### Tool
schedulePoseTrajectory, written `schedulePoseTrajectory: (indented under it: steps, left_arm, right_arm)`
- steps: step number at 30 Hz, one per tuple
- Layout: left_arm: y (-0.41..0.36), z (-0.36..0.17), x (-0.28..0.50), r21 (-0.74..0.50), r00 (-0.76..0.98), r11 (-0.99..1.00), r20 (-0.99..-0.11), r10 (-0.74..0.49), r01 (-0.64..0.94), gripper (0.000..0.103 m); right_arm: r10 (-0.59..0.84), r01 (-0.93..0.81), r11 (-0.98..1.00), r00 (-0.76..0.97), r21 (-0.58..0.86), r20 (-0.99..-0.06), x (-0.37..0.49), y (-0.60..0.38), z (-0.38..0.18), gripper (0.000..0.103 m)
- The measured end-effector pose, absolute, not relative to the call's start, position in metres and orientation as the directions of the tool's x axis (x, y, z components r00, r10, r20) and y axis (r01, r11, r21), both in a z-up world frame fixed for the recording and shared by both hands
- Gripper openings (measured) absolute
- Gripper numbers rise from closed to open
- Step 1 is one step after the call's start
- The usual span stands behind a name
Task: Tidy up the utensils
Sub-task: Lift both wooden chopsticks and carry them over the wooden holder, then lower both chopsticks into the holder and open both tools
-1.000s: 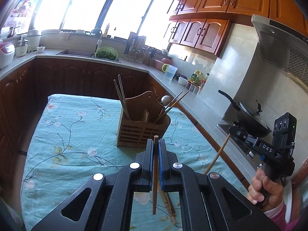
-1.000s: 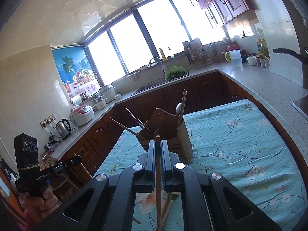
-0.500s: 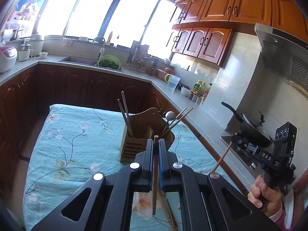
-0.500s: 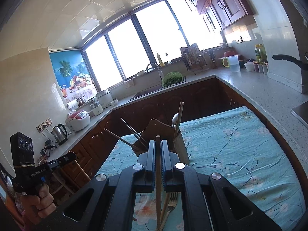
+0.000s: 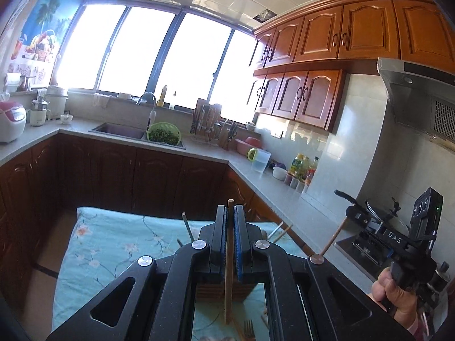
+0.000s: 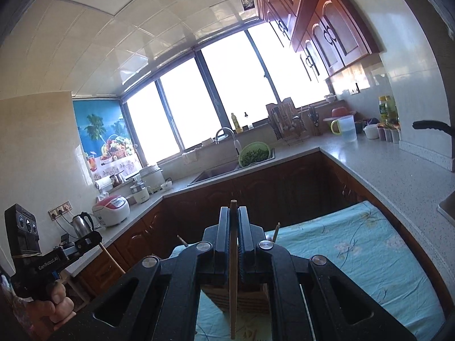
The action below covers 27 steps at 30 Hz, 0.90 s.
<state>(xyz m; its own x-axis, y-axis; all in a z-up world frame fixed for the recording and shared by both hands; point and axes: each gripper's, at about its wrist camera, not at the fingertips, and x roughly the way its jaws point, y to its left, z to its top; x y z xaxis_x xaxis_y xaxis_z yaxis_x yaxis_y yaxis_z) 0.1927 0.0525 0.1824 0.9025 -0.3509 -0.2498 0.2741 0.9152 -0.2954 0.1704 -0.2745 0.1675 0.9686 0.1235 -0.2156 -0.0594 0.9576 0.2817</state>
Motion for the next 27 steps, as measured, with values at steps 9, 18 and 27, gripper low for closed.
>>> schedulePoseTrajectory:
  steps: [9,18,27]
  left_arm:
    - [0.04,0.18,0.25,-0.301,0.945,0.929,-0.176,-0.275,0.214,0.003]
    - [0.013,0.109,0.289,-0.311,0.934,0.936,-0.258,-0.248,0.162,0.003]
    - [-0.002,0.074,0.316,-0.291,0.896,0.946,-0.367,-0.251,0.145,0.004]
  right_arm:
    - [0.042,-0.016,0.974,0.993,0.227,-0.11,0.216,-0.276,0.188,0.005]
    - [0.001,0.036,0.976,0.985,0.216,-0.17,0.244,-0.278,0.129,0.005]
    - [0.013,0.054,0.973,0.956,0.223,-0.292,0.254,-0.279,0.084,0.005]
